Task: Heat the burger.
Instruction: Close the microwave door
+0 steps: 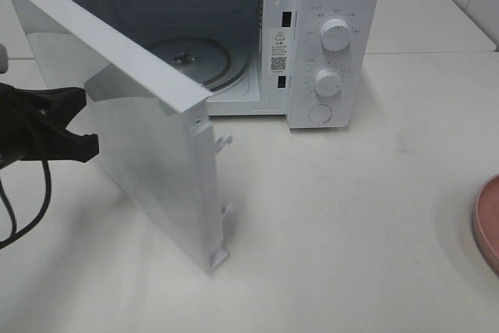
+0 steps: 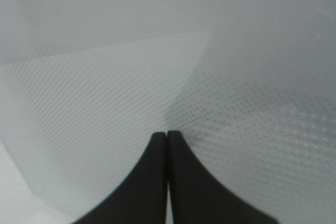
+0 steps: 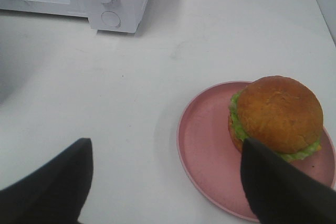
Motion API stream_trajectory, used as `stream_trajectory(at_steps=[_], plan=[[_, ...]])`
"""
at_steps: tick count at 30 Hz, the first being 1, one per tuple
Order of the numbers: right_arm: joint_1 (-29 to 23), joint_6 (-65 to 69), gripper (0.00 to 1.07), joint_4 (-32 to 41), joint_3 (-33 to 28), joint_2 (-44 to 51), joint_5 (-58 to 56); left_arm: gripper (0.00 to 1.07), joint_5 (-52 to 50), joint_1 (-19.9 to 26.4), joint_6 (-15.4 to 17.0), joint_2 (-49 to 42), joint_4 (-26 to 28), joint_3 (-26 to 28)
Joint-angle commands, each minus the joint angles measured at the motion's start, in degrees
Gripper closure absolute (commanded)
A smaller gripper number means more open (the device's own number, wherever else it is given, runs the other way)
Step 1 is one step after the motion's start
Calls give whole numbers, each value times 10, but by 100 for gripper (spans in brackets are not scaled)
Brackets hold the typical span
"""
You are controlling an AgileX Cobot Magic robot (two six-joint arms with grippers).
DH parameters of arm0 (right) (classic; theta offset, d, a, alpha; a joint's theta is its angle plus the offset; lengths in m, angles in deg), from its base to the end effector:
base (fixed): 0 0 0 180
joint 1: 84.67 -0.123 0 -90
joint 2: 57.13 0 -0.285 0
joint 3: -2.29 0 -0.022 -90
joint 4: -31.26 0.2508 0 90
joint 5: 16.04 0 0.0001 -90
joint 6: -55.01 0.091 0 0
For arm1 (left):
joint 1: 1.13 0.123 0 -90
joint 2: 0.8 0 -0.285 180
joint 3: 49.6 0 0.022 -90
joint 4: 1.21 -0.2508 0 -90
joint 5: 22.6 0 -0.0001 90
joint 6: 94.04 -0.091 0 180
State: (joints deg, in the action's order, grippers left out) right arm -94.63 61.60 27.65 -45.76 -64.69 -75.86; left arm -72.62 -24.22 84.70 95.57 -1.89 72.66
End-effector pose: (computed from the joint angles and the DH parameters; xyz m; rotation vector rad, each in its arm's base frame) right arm -0.0050 -0.0059 0.2813 -0.0565 2.0140 0.1089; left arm 0.2289 -0.0985 0.1680 0.3980 1.7813 -0.2724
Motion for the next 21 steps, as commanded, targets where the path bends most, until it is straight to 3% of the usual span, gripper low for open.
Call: stream_trajectory(at_steps=[1,21], plan=[[4,-4,32,2,-1,15,3,107,-11,-20,-2,7,7,19],[4,-4,32,2,-1,15,3,107,10,-138,-64,93,168,136]])
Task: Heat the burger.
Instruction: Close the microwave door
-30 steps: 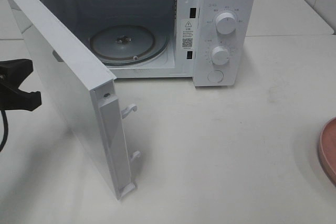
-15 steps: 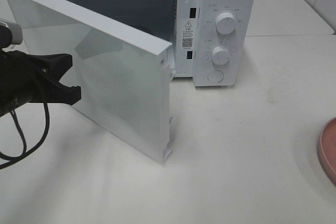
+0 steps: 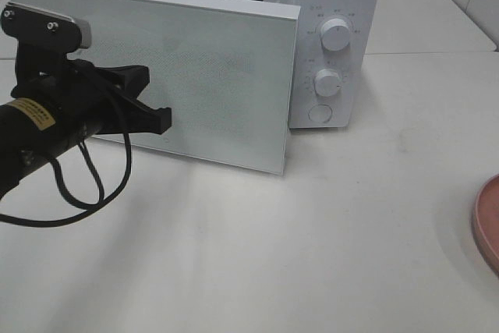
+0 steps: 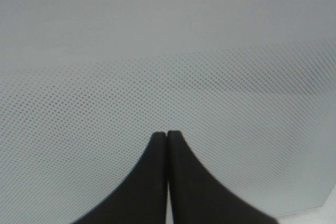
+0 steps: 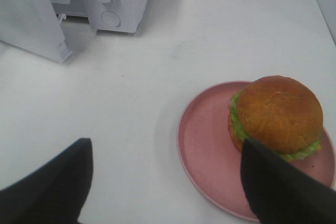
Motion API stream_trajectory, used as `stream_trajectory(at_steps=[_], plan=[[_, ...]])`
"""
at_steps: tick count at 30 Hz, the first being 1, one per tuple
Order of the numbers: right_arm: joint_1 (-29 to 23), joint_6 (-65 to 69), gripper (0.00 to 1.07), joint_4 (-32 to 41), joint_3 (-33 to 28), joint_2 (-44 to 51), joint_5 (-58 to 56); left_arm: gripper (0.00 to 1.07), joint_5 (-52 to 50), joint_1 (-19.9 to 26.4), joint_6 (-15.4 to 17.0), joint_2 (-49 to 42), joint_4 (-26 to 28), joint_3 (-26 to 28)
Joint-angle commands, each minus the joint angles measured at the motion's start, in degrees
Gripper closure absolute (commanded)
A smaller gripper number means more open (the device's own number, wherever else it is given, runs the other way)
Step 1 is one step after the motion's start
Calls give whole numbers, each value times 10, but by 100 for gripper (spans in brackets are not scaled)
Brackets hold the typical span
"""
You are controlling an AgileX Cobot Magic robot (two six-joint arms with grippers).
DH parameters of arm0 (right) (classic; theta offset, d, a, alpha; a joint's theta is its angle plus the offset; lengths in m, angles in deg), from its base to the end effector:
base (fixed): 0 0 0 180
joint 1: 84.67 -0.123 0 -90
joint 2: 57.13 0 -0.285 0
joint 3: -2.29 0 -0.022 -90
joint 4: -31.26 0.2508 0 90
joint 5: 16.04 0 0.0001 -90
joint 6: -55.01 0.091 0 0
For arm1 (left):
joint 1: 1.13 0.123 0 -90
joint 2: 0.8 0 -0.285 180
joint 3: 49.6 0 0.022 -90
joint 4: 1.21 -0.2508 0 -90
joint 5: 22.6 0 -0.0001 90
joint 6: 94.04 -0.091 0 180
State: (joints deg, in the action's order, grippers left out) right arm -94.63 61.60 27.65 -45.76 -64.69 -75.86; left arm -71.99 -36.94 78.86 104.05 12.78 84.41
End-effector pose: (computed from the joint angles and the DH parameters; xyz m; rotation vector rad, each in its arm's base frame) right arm -0.0050 -0.0059 0.2813 -0.0565 2.0140 0.1089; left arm 0.2545 -0.1631 0.1710 0.3906 1.7494 -0.3113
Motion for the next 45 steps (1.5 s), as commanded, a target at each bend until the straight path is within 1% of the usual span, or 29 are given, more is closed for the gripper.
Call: stream_trajectory(at_steps=[1,3,4,5,6,9,12,14,17,19,20,21,22,24,25,27,30,32,35,36,38,40,41,42,43,45], plan=[[4,-4,32,2,-1,15,3,107,4,-11,-6,8,21,19],[4,-4,32,2,-1,15,3,107,7,-22,-6,21,38,42],[4,-4,32,2,-1,15,3,107,7,-22,-6,21,38,42],[4,-4,32,2,-1,15,3,107,13,-28,-9,30,50,57],[4,-4,32,2,-1,15,3,107,13,-28,-9,30,50,57],[4,-4,32,2,-1,15,3,107,37,-38,-34,59,80,102],[4,-4,32,2,-1,15,3,107,41,-41,-34,64,83,111],[4,-4,32,2,-1,15,3,107,52,-44,-33,82,83,144],[4,-4,32,2,-1,15,3,107,57,-44,-33,87,85,154],[4,-4,32,2,-1,15,3,107,66,-44,-34,100,97,180],[4,-4,32,2,-1,15,3,107,66,-44,-34,100,97,180],[4,-4,32,2,-1,15,3,107,73,-44,-34,109,100,198],[4,-4,32,2,-1,15,3,107,73,-44,-34,109,100,198],[4,-4,32,2,-1,15,3,107,80,-44,-34,123,101,220],[4,-4,32,2,-1,15,3,107,80,-44,-34,123,101,220],[4,-4,32,2,-1,15,3,107,100,-44,-34,138,101,251],[4,-4,32,2,-1,15,3,107,103,-44,-34,143,101,258],[4,-4,32,2,-1,15,3,107,107,-44,-34,156,103,284],[4,-4,32,2,-1,15,3,107,108,-44,-34,160,104,290],[4,-4,32,2,-1,15,3,107,108,-44,-36,166,109,303],[4,-4,32,2,-1,15,3,107,109,-44,-39,168,113,309],[4,-4,32,2,-1,15,3,107,132,-44,-73,183,145,341],[4,-4,32,2,-1,15,3,107,132,-44,-73,183,145,341],[4,-4,32,2,-1,15,3,107,139,-44,-83,186,156,349],[4,-4,32,2,-1,15,3,107,139,-44,-99,194,174,366],[4,-4,32,2,-1,15,3,107,139,-44,-105,198,181,374]])
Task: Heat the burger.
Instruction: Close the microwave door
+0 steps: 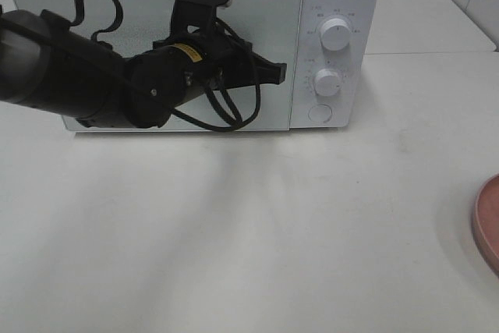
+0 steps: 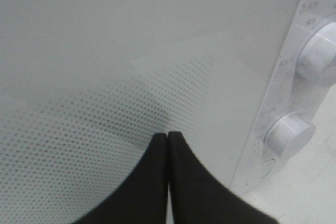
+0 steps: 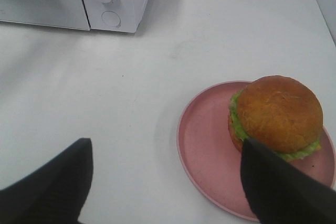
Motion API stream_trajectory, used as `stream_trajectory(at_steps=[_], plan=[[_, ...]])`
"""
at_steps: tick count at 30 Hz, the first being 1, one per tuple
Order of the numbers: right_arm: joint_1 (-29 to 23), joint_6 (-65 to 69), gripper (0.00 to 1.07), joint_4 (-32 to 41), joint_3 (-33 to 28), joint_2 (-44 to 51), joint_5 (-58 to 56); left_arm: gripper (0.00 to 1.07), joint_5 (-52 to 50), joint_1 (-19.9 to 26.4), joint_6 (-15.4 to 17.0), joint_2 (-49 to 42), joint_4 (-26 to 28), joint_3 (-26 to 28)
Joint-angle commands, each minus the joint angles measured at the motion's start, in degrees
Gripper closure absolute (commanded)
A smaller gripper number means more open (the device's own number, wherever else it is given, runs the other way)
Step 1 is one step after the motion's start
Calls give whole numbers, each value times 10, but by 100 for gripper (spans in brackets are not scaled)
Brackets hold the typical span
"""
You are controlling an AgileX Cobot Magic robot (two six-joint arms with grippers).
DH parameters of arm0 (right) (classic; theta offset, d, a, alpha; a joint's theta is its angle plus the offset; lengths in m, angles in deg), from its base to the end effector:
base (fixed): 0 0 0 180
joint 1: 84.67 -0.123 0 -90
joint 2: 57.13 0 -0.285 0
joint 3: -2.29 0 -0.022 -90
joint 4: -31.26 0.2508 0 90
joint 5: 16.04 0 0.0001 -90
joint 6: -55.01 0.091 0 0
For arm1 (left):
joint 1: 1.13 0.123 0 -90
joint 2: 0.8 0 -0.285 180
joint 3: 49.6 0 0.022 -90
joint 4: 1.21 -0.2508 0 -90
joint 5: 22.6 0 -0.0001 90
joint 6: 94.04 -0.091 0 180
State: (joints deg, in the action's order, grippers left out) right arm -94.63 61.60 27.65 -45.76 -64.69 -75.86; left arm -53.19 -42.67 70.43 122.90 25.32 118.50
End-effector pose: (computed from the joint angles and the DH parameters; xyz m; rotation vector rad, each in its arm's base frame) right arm -0.0050 -0.0059 0.2813 -0.0565 2.0140 0.1089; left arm 0.3383 -0.2722 0.1692 0.3960 1.8470 -0.3759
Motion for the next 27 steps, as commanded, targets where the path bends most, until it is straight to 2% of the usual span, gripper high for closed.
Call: stream_trajectory(at_steps=[1,8,16,21,24,26,27], plan=[[4,-4,32,2,-1,15,3,107,-49,14,-21,19,60,48],[4,-4,32,2,-1,15,3,107,-26,10,-22,17,53,60],[4,-4,32,2,-1,15,3,107,72,-2,-27,-13,52,56],[4,-4,32,2,-1,15,3,107,93,-13,-48,-32,52,25],[4,-4,32,2,-1,15,3,107,139,-19,-56,-53,54,-1],[4,-4,32,2,-1,15,3,105,162,-19,-54,-60,54,-7],[4,-4,32,2,-1,15,3,98,204,-19,-54,-72,54,-15]])
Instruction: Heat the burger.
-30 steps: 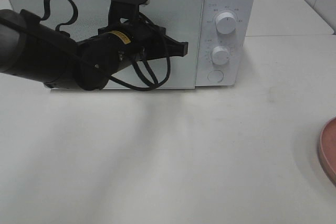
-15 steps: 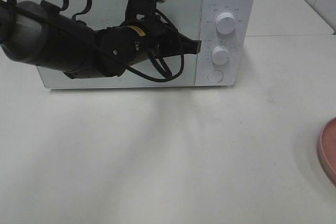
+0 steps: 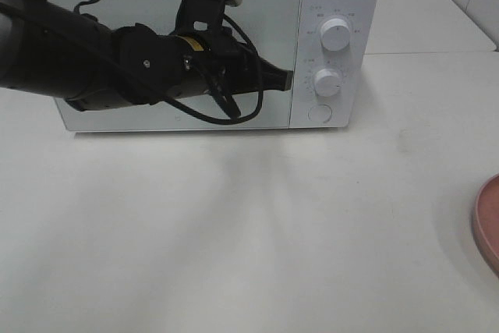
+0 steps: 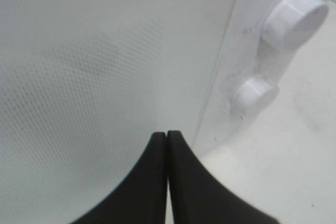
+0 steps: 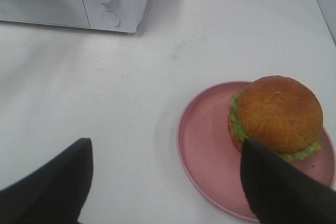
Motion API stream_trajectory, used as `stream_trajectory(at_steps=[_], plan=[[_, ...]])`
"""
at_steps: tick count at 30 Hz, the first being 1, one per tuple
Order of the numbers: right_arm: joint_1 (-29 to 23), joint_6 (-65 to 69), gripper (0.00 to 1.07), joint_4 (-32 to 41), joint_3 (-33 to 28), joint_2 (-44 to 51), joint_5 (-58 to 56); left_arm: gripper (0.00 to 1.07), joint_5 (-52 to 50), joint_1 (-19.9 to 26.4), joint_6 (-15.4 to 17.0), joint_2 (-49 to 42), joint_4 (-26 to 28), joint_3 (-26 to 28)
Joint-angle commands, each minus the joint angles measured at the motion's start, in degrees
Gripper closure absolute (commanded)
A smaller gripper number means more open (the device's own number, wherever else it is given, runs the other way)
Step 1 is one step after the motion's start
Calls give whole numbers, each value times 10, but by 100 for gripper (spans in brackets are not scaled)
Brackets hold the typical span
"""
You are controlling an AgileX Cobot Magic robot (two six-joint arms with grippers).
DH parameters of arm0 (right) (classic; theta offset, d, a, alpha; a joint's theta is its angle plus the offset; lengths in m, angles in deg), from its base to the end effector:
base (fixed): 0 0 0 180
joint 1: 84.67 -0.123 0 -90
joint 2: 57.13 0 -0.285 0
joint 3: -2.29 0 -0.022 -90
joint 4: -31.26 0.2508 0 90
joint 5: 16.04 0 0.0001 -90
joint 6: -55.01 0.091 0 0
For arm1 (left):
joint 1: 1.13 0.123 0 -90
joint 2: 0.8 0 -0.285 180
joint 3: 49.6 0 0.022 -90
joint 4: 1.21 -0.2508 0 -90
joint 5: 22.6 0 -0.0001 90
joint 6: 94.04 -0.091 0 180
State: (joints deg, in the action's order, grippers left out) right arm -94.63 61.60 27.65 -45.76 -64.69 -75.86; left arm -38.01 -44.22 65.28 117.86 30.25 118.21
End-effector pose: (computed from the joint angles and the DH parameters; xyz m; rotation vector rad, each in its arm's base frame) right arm -0.0050 -0.0059 0.2813 -0.0565 2.0140 0.1089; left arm 0.3157 -0.2782 0.1838 0.5093 2.0122 -0.4303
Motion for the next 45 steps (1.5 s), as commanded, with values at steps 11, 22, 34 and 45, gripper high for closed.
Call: stream_trajectory(at_steps=[11,22,34,45], plan=[[4,-4,32,2,-1,15,3,27,274,5,5,-60,-5,-14],[4,-4,32,2,-1,15,3,8,454,59,54,-91,-60,-14],[4,-4,32,2,-1,15,3,9,623,190,138,-172,-157,-14],[4,-4,32,2,-1,15,3,9,760,301,167,-206,-183,-14]])
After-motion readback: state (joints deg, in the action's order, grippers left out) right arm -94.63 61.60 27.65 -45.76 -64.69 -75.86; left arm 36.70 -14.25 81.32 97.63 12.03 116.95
